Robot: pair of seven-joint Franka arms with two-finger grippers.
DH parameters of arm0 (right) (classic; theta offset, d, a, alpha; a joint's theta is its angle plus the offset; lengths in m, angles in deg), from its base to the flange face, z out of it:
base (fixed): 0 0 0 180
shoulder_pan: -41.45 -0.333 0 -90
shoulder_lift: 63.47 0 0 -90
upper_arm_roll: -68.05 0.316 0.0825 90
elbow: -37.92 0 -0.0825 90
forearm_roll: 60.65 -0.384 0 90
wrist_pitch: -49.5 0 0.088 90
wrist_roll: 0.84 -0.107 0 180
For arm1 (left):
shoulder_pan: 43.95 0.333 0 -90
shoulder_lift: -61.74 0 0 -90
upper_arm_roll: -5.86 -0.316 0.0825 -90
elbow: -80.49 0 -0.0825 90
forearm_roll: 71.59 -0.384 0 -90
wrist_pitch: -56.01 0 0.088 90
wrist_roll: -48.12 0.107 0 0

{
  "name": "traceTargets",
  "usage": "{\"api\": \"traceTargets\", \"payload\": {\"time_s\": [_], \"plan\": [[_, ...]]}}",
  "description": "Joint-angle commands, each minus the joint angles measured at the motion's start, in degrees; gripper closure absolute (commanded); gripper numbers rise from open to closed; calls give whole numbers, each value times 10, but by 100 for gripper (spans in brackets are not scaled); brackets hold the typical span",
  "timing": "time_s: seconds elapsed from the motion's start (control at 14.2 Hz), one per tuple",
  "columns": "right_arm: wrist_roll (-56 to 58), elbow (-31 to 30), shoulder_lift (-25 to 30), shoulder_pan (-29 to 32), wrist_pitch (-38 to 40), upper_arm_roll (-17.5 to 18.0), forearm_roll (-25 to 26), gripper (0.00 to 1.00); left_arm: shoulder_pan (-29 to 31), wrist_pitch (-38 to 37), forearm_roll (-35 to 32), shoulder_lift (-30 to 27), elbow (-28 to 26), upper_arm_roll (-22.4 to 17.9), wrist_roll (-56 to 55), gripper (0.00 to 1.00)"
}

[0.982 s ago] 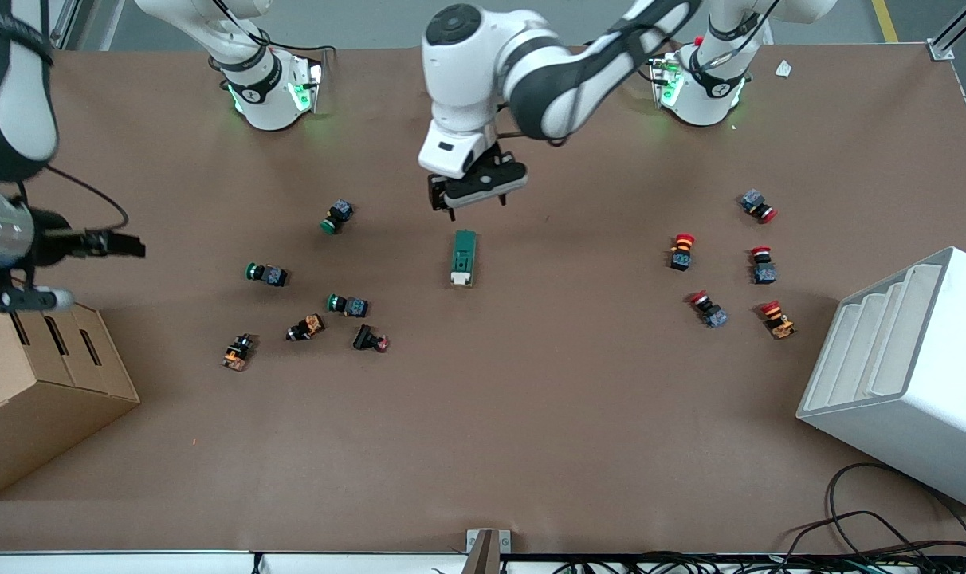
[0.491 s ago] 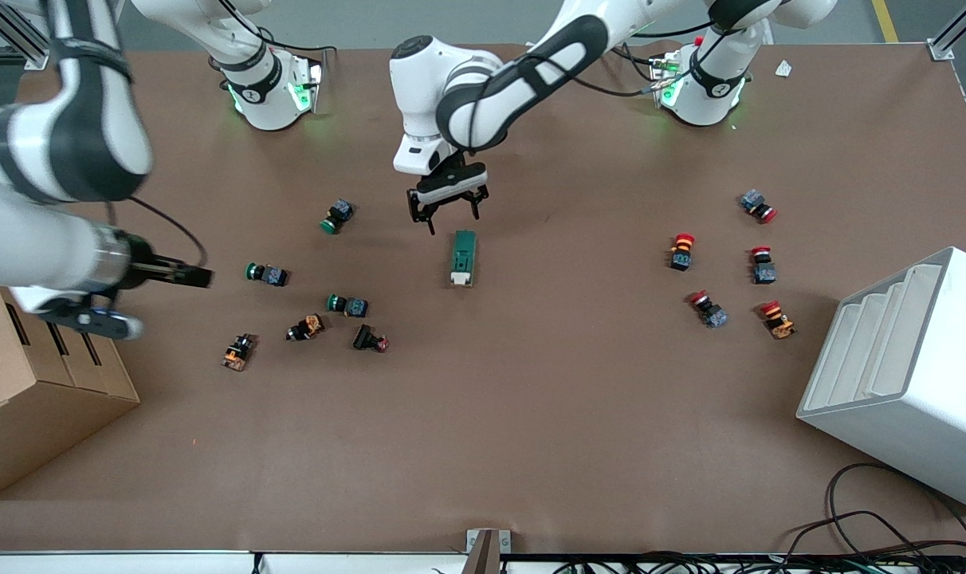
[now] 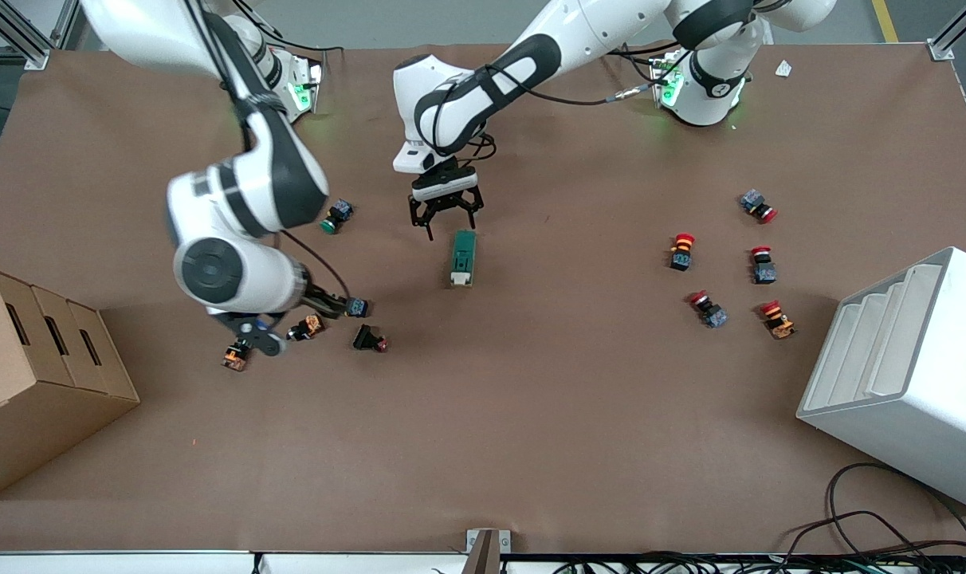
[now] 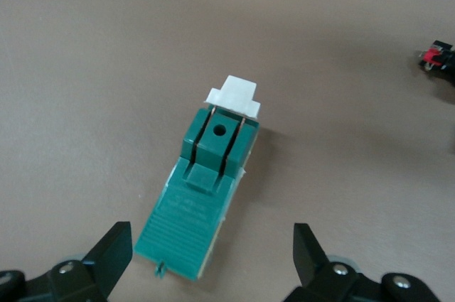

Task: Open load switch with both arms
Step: 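Lower the right gripper onto the raised white lever of the switch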

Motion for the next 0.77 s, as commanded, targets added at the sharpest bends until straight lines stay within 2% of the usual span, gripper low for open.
{"api": "traceTargets", "payload": {"time_s": [0.0, 0.28, 0.56, 0.7], "plan": [[-101, 45, -57, -17, -3, -5, -47, 0, -48, -8, -54, 4, -20, -44, -49, 0], [-241, 56, -120, -92, -62, -6, -53, 0, -62, -38, -195, 25, -69, -58, -150, 0], [-313, 56, -157, -129, -99, -5, -55, 0, -60, -45, -253, 34, -75, -60, -166, 1], [-346, 56, -171, -147, -99, -5, -55, 0, -62, -45, -288, 35, -86, -75, -184, 1]]}}
